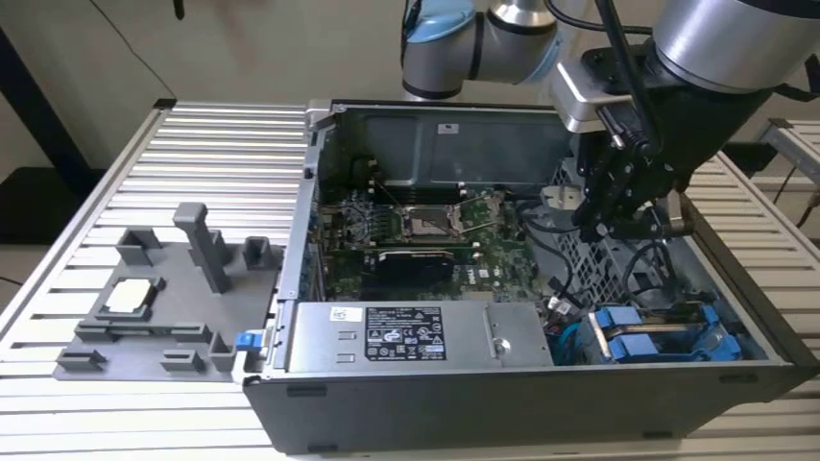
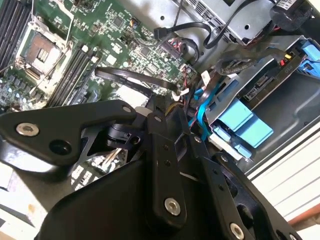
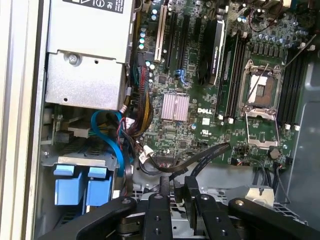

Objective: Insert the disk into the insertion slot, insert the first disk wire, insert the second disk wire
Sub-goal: 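Insert the first disk wire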

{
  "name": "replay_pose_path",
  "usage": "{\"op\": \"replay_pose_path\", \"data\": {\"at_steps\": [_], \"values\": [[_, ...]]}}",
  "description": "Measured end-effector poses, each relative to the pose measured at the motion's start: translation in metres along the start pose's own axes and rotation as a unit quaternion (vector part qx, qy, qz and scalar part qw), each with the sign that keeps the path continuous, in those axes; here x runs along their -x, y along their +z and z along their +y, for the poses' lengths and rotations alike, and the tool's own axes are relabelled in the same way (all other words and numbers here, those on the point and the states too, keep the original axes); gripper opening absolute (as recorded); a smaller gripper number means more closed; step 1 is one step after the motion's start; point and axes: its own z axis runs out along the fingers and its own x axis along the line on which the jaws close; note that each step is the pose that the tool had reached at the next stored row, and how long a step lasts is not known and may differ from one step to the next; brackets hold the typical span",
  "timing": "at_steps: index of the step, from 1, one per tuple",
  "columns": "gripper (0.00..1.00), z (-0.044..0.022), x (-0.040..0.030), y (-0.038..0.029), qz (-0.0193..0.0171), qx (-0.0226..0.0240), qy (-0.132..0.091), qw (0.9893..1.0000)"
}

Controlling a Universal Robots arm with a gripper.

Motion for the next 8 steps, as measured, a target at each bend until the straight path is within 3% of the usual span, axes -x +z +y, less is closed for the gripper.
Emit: {"op": "replay_pose_path", "data": {"at_steps": [3,5,6,8], "values": [[0.27,0.0000,0.0000,0.0000,0.0000,0.0000,0.000,1.0000],[0.24,0.0000,0.0000,0.0000,0.0000,0.0000,0.000,1.0000],[0.17,0.0000,0.0000,0.0000,0.0000,0.0000,0.000,1.0000],[0.17,0.0000,0.0000,0.0000,0.0000,0.0000,0.000,1.0000]]}}
